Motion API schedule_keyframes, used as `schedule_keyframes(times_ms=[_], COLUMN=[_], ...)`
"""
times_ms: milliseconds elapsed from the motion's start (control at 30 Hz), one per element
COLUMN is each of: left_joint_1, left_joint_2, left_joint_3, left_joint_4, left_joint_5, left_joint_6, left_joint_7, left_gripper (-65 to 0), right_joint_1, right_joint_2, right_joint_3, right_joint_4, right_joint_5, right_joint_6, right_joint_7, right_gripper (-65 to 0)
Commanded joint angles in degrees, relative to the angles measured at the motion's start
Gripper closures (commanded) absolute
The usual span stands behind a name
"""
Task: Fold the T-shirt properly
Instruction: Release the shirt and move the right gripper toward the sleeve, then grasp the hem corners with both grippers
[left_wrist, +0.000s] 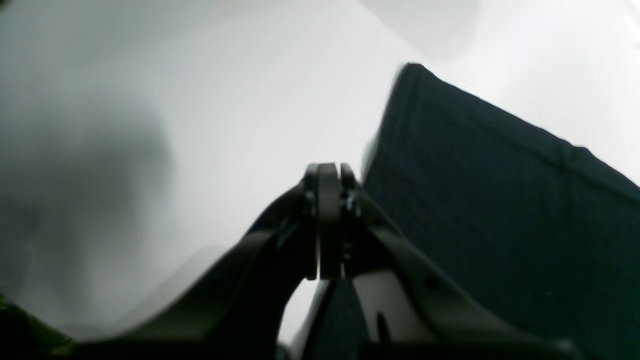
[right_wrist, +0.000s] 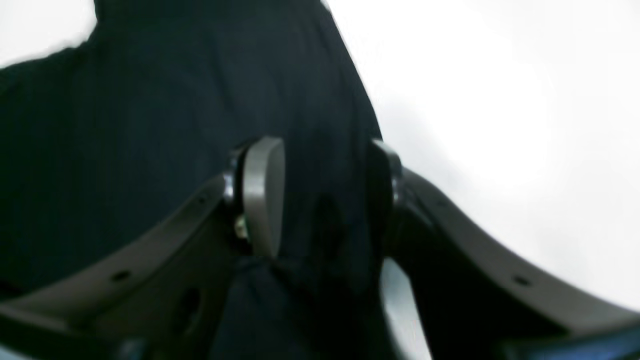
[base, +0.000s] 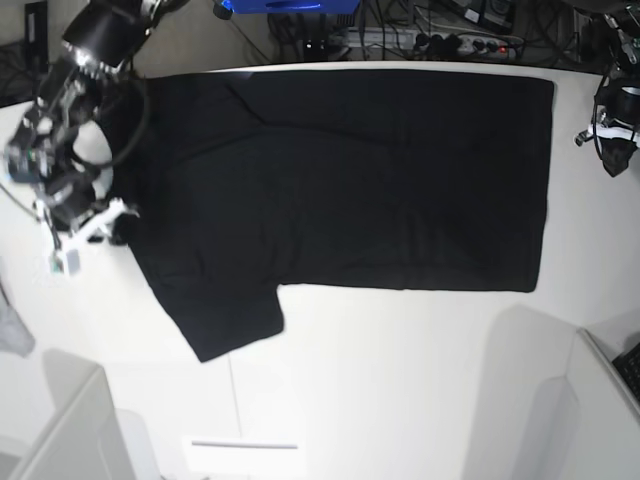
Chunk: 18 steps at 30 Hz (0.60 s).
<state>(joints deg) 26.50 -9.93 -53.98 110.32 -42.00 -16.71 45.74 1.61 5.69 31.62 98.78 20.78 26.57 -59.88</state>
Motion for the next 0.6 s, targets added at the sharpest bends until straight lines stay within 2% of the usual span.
schedule_keyframes(times_ms=[0, 100, 200, 300, 467, 567], left_joint_1=[0.1, 0.5, 0.6, 0.7, 0.4, 0.6], left_joint_2=[-1.1, -1.9, -1.9, -1.9, -1.5, -1.5], left_joint_3=[-0.4, -0.5, -0.7, -0.5, -0.5, -0.5], left_joint_4=[0.9, 0.8, 0.8, 0.8, 0.8, 0.8], left_joint_5=[-0.6, -0.6, -0.5, 3.0, 11.1, 11.7], left_joint_6=[-0.4, -0.4, -0.4, -0.4, -0.5, -0.5], left_joint_7=[-1.4, -1.4, -1.4, -1.4, -1.6, -1.7], left_gripper=[0.0, 0.0, 0.0, 0.0, 0.0, 0.0], right_joint_1=[3.1, 9.1, 14.5, 19.8, 28.9, 34.2], right_joint_2=[0.6, 0.7, 1.4, 3.1, 4.6, 6.2], right_joint_3=[-1.2, -4.8, -7.7, -11.0, -12.4, -12.5], right_joint_4=[-1.2, -8.7, -16.7, -26.1, -44.8, -56.1], right_joint_5=[-0.8, -6.5, -9.3, -9.5, -9.6, -9.6], right_joint_6=[0.0, 0.3, 0.4, 0.4, 0.4, 0.4], right_joint_7=[1.4, 5.2, 9.3, 11.7, 18.4, 23.1], right_gripper=[-24.8, -25.1, -27.6, -32.7, -33.5, -33.5])
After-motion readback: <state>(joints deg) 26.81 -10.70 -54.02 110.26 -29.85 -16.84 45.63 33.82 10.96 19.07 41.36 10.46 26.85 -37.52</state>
